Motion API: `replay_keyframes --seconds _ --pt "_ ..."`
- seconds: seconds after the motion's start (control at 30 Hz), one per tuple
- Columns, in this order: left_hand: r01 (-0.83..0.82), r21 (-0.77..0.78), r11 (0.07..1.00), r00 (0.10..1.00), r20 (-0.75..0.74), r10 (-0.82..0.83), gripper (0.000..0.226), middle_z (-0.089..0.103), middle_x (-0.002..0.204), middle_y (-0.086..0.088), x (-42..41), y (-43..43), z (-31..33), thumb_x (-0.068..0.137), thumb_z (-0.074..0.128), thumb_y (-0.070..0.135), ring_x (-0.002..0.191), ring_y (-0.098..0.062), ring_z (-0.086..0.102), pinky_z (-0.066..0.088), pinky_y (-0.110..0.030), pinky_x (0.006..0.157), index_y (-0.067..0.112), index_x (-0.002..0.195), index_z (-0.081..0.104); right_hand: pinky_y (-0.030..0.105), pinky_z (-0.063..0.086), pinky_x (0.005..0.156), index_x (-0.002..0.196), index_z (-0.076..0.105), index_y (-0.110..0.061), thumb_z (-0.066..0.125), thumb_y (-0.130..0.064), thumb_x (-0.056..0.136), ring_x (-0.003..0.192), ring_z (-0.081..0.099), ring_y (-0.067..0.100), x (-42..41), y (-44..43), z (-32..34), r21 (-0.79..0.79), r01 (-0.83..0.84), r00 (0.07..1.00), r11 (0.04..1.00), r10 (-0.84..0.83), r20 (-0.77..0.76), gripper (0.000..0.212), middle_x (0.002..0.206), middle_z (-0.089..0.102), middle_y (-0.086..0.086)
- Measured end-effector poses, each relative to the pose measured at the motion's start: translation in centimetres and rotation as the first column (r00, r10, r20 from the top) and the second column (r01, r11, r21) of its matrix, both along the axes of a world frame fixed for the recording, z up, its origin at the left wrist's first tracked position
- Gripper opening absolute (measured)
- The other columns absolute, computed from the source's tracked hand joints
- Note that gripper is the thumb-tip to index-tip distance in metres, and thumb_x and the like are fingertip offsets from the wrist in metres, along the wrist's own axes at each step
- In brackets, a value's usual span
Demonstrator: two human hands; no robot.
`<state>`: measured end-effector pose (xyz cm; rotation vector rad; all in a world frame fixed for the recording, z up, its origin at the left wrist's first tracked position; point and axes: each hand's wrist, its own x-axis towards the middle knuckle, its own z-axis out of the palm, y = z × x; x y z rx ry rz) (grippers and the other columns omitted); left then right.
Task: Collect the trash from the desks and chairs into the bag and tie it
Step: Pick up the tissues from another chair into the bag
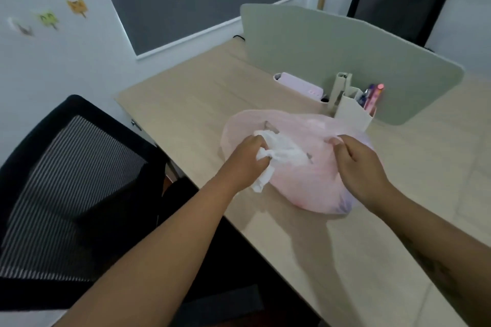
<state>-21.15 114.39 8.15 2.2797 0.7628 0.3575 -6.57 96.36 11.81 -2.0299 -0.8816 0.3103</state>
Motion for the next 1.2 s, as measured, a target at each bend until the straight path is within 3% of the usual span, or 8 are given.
replay_keyframes --seconds 0.17,0.33,0.5,0.6,0.77,0.87,1.03,1.2 --pt "-0.064 0.14 0.988 0.963 0.269 0.024 0.018 0.056 0.111 -0.008 5.8 -0.6 0.1 0.09 0.062 0.013 0.103 -0.025 0.054 0.04 -0.029 0.086 0.008 0.107 0.061 0.017 0.04 0.064 0.084 0.064 -0.011 0.04 -0.026 0.103 0.059 0.049 0.006 0.5 -2.1 0.4 0.116 0.168 0.982 0.979 -0.156 -0.106 0.034 0.061 0.053 -0.006" --pt "0.18 0.141 0.974 0.885 -0.454 -0.098 0.068 0.029 0.159 0.0 7.9 0.2 -2.2 0.086 0.053 0.067 0.144 -0.034 0.022 0.021 -0.052 0.116 0.043 0.147 0.033 0.034 0.043 0.067 0.078 0.061 -0.007 0.04 -0.022 0.101 0.059 0.048 0.014 0.5 -1.5 0.1 0.178 0.239 0.945 0.955 -0.187 -0.27 0.034 0.062 0.054 -0.001" --pt "0.008 -0.26 0.966 1.0 0.027 -0.001 0.026 0.072 0.104 0.012 2.7 2.4 -0.9 0.088 0.066 0.047 0.103 -0.002 0.063 0.045 -0.024 0.087 0.024 0.095 0.076 0.032 0.045 0.09 0.111 0.068 -0.019 0.036 -0.027 0.103 0.095 0.06 0.014 -1.0 1.3 -2.4 0.158 0.167 0.975 0.973 -0.14 -0.173 0.034 0.1 0.068 -0.002" --pt "-0.084 -0.316 0.945 0.991 0.071 0.112 0.026 0.068 0.078 0.005 -1.6 4.0 -1.8 0.09 0.066 0.038 0.074 -0.005 0.057 0.043 -0.023 0.072 0.016 0.078 0.071 0.027 0.035 0.099 0.129 0.06 -0.025 0.035 -0.028 0.103 0.111 0.048 0.013 -2.4 4.0 -5.2 0.103 0.09 0.996 0.991 -0.091 0.006 0.036 0.119 0.059 0.001" --pt "-0.514 -0.415 0.751 0.806 0.067 0.589 0.024 0.067 0.072 -0.001 -8.8 6.7 -8.3 0.094 0.057 0.023 0.072 -0.012 0.06 0.045 -0.025 0.067 0.009 0.076 0.063 0.04 0.031 0.114 0.141 0.048 -0.026 0.024 -0.038 0.1 0.132 0.042 0.023 -5.4 9.2 -12.2 -0.211 -0.208 0.899 0.955 0.272 0.344 0.05 0.144 0.05 0.006" --pt "-0.604 -0.402 0.688 0.78 -0.122 0.614 0.022 0.065 0.081 -0.007 -13.3 7.6 -14.3 0.097 0.055 0.027 0.074 -0.016 0.059 0.044 -0.026 0.062 0.01 0.084 0.062 0.053 0.019 0.119 0.147 0.036 -0.034 0.016 -0.042 0.1 0.146 0.025 0.034 -6.1 12.0 -17.3 -0.508 -0.259 0.801 0.822 0.476 0.362 0.052 0.158 0.031 0.006" --pt "-0.604 -0.305 0.736 0.785 -0.385 0.485 0.014 0.063 0.096 -0.001 -17.4 8.9 -24.2 0.097 0.056 0.026 0.088 -0.019 0.061 0.048 -0.024 0.065 0.015 0.106 0.059 0.049 0.011 0.121 0.147 0.039 -0.033 0.023 -0.041 0.098 0.15 0.012 0.032 -7.4 14.2 -21.6 -0.63 -0.173 0.772 0.757 0.501 0.391 0.051 0.161 0.024 -0.002" --pt "-0.525 -0.149 0.838 0.738 -0.571 0.36 0.06 0.035 0.152 -0.008 -16.0 11.0 -31.7 0.093 0.058 0.03 0.129 -0.029 0.041 0.045 -0.044 0.102 0.022 0.148 0.035 0.049 0.012 0.12 0.148 0.037 -0.029 0.028 -0.037 0.096 0.15 0.009 0.031 -7.6 14.6 -21.7 -0.648 -0.128 0.761 0.751 0.493 0.421 0.053 0.161 0.022 0.001"
